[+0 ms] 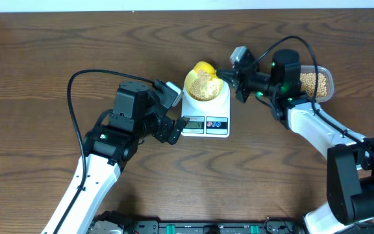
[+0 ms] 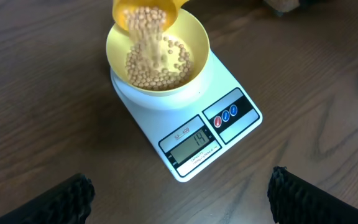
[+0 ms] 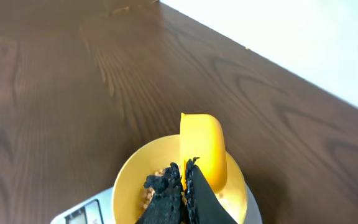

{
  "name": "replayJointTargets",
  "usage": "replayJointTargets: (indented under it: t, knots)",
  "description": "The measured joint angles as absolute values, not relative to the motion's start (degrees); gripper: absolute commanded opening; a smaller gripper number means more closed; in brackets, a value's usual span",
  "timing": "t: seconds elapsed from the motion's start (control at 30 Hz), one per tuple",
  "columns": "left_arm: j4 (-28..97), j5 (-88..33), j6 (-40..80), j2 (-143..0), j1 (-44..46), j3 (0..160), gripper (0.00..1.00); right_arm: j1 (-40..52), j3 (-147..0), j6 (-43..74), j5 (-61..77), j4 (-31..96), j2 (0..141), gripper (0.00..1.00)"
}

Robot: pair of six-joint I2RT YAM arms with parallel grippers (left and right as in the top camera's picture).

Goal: Scoop item into bowl and weigh 50g on scale
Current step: 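Tilt the scoop to pour soybeans into the yellow bowl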

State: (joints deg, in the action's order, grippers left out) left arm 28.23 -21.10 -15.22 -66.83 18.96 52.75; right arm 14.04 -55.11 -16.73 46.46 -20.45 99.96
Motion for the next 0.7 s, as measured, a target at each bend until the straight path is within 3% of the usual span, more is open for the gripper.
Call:
replayJointTargets:
  t: [0.33,0.7]
  knots:
    - [28.23,-21.12,-15.22,-66.83,18.96,52.73,0.92,14.61,-55.11,-30.04,46.44,-19.42,99.96,0.01]
    - [28.23,-21.12,-15.22,-66.83,18.96,52.73,0.91,14.61,-55.11,-34.28,46.46,-19.81,99.96,0.01]
